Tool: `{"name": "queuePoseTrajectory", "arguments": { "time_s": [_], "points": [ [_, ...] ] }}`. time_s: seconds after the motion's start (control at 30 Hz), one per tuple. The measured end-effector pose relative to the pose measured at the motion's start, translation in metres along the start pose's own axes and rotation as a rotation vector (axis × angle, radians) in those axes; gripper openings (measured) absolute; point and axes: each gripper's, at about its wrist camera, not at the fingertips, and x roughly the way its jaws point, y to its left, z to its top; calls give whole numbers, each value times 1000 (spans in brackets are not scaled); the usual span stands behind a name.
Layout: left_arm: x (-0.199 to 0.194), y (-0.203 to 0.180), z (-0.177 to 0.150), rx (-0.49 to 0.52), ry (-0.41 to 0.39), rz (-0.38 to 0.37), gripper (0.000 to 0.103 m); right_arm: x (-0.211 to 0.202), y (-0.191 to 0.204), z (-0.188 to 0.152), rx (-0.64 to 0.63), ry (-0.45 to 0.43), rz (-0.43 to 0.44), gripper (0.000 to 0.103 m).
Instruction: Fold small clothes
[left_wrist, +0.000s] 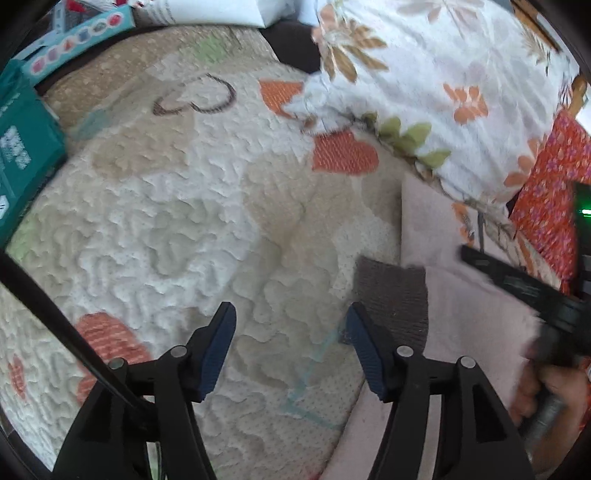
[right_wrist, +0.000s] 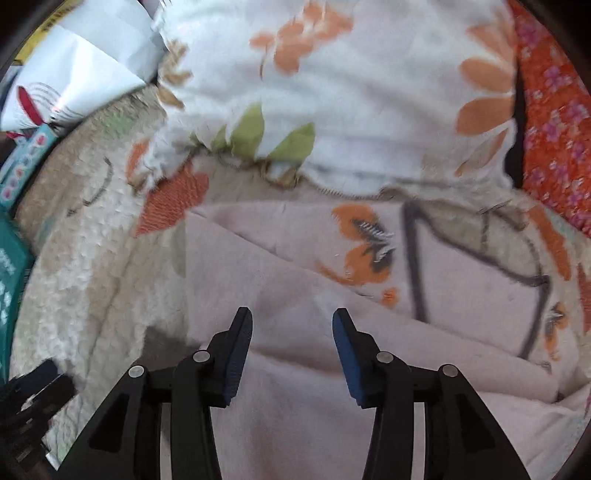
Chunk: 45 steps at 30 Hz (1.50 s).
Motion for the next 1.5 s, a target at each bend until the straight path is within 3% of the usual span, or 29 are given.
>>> {"name": "queuePoseTrajectory", "arguments": {
  "time_s": [0.07, 0.17, 0.23, 0.33, 0.37, 0.4, 0.43, 0.53, 0.63, 0.67, 0.7, 0.8, 0.93, 1.03, 1.1, 1.3, 1.4, 1.5],
  "points": [
    [14, -7, -3, 21, 32, -7, 62, -23, -9, -12, -20, -24, -4, 49],
    [31, -19, -6, 52, 65, -36, 65, -67, -40, -49, -65, -47, -81, 52],
    [36, -28, -7, 79, 42, -36, 73, -89, -75, -77, -58, -50, -162, 55],
    [37, -41, -11, 116, 58, -57, 70, -115, -136, -114, 26, -32, -260, 58],
    [36, -45, -12, 128, 69, -73, 47, -119, -152, -121, 61, -21, -268, 59],
    [35, -50, -14, 142, 78, -86, 30, -123, -172, -131, 115, -5, -271, 59],
    [34, -54, -16, 155, 89, -75, 20, -124, -195, -142, 194, 11, -262, 59],
    [30, -57, -18, 148, 81, -50, 20, -113, -223, -157, 310, 48, -211, 59],
    [28, -55, -15, 126, 91, -48, 20, -92, -226, -164, 343, 81, -173, 55],
    [26, -53, -13, 117, 91, -49, 20, -87, -223, -163, 331, 79, -155, 29],
    [23, -51, -12, 105, 84, -55, 20, -86, -219, -161, 317, 75, -119, 17],
    [17, -50, -10, 105, 57, -49, 23, -95, -218, -159, 324, 56, -142, 10],
    [18, -56, -12, 126, 61, -49, 24, -104, -243, -164, 402, 59, -203, 8],
    [21, -66, -17, 167, 71, -38, 27, -95, -248, -176, 414, 114, -233, 9],
    [25, -73, -22, 204, 76, -15, 34, -92, -248, -180, 392, 135, -257, 17],
    [37, -84, -32, 273, 96, 64, 38, -146, -243, -169, 375, -94, -282, 21],
    [38, -83, -32, 261, 99, 65, 38, -134, -238, -154, 336, -63, -233, 21],
    [38, -81, -32, 258, 99, 57, 39, -93, -249, -142, 312, 39, -249, 21]
  ]
}}
